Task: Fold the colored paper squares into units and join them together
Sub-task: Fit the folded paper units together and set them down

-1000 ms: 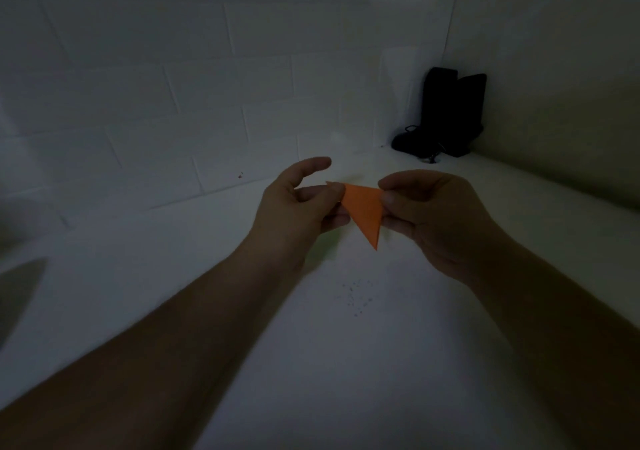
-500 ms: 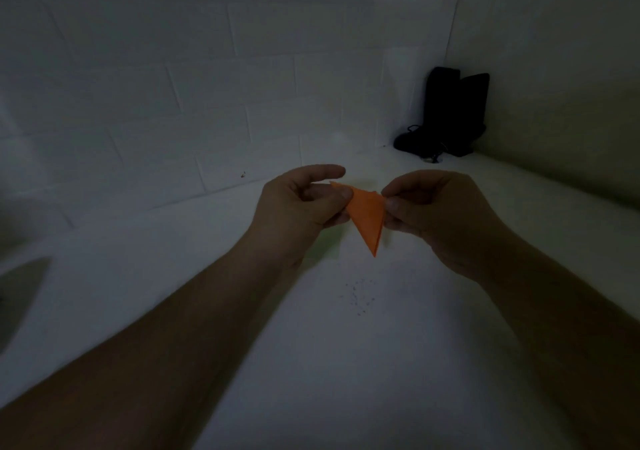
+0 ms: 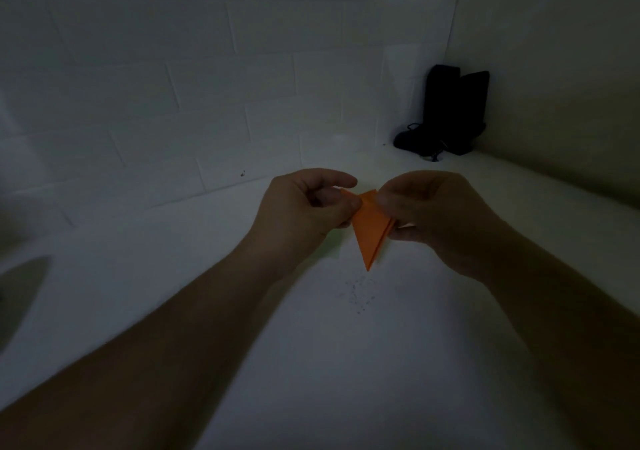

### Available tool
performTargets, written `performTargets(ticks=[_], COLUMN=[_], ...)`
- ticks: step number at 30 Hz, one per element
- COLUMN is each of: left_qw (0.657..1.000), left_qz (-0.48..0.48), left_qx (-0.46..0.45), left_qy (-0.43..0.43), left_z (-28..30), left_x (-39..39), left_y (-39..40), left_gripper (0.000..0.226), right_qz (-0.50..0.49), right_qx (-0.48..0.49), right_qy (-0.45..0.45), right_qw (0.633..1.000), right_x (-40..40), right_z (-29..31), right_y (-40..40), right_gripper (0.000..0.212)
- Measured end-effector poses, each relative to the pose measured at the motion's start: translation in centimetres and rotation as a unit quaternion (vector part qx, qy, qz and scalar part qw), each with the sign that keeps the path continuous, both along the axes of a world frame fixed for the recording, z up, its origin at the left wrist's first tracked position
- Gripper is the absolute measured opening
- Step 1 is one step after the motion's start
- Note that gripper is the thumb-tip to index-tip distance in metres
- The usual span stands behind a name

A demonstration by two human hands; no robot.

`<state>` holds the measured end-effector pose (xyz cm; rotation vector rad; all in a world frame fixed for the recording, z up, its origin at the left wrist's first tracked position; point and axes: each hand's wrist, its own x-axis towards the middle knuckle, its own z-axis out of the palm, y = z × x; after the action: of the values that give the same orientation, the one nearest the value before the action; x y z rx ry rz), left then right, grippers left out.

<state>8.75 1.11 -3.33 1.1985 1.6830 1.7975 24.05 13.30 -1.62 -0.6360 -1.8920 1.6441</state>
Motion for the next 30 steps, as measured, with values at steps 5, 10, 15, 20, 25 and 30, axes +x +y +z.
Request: performTargets(ticks=[5, 10, 15, 20, 25, 30], left_qw=[0.999, 0.989, 0.985, 0.98, 0.983, 0.984], left_qz=[-0.015, -0.024, -0.055, -0.058, -0.065, -0.075], left_qx=[0.003, -0.003, -0.048, -0.047, -0.061, -0.076], left_qy=[-0.028, -0.149, -0.155, -0.184, -0.159, -0.141], left_z=[0.1, 0.36, 0.2, 0.33, 0.55, 0.86], left_x=[0.21, 0.68, 0.95, 0.77, 0.54, 0.66], left_y=[-0.04, 0.29, 0.37, 0.43, 0.05, -0.19], left_gripper=[0.038, 0.033, 0.029, 0.038, 0.054, 0.062], right_qz=[0.007, -0.011, -0.03, -0.043, -0.013, -0.027], right_qx=[0.018, 0.064, 0.069, 0.056, 0.033, 0.015], right_qy=[-0.025, -0.008, 0.009, 0.018, -0.017, -0.011], right_qw=[0.999, 0.998, 0.997, 0.997, 0.999, 0.999], right_x=[0.09, -0.07, -0.18, -0.33, -0.19, -0.55], right_z=[-0.42, -0.47, -0.59, -0.69, -0.53, -0.38], right_y=[0.27, 0.42, 0.7, 0.75, 0.45, 0.1], right_gripper=[0.02, 0.019, 0.022, 0.024, 0.019, 0.007])
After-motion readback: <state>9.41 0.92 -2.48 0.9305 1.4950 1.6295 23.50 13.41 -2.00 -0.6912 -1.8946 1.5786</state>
